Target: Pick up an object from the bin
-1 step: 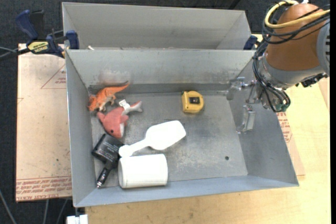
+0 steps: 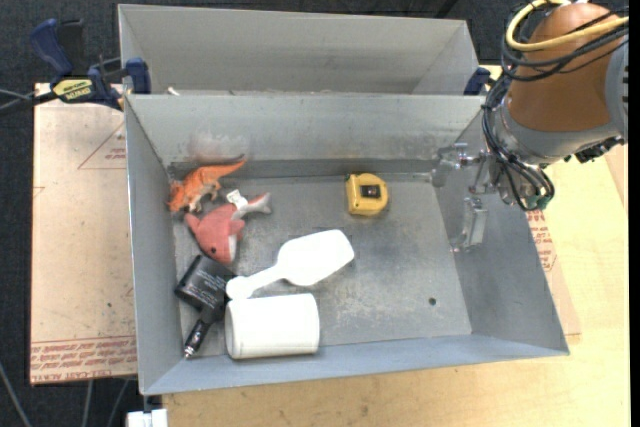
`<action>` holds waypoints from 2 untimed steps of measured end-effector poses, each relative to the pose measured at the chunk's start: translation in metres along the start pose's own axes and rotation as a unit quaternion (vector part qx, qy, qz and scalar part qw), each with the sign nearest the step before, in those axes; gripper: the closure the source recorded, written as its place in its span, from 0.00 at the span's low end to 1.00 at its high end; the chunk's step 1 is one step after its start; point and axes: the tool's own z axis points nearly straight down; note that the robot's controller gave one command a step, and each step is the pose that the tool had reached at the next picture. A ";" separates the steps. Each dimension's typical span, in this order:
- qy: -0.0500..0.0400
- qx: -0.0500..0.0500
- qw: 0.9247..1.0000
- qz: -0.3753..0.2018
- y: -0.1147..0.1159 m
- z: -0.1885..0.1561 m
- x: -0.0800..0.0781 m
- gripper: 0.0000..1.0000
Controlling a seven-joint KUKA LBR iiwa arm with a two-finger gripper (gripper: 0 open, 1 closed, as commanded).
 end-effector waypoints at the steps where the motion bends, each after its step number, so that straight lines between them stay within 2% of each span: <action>1: -0.003 0.001 1.000 -0.010 0.017 0.039 0.009 0.00; 2: 0.000 -0.002 1.000 0.015 0.017 0.083 0.041 0.00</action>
Offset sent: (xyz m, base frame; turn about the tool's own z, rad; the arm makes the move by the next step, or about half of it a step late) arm -0.0633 0.0056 -0.1055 0.0830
